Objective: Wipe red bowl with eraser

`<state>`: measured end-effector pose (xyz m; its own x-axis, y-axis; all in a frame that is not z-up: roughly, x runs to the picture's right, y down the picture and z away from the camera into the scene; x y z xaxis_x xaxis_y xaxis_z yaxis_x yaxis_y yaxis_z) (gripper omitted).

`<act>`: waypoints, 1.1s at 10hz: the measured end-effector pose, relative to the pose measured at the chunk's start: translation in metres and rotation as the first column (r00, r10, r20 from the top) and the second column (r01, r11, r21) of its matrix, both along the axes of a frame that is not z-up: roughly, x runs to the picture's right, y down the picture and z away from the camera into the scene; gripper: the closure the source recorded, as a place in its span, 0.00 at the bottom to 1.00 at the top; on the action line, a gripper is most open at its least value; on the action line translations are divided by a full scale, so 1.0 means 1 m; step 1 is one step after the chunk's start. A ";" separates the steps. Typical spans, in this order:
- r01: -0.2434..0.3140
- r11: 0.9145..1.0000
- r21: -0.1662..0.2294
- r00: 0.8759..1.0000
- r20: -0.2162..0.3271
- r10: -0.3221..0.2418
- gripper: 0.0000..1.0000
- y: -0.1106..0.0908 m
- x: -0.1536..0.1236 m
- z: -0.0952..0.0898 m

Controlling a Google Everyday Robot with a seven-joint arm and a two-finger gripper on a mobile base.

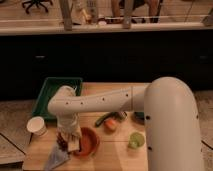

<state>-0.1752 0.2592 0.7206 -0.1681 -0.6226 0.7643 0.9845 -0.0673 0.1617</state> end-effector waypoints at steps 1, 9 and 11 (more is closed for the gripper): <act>-0.003 1.000 -0.001 1.000 0.007 0.003 1.00 0.008 0.001 -0.004; -0.071 0.996 0.061 0.993 -0.093 0.076 1.00 0.005 0.066 -0.010; -0.063 0.995 0.075 0.990 -0.122 0.072 1.00 -0.009 0.074 0.004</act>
<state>-0.1010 0.2498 0.7245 -0.0302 -0.6824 0.7304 0.9994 -0.0071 0.0346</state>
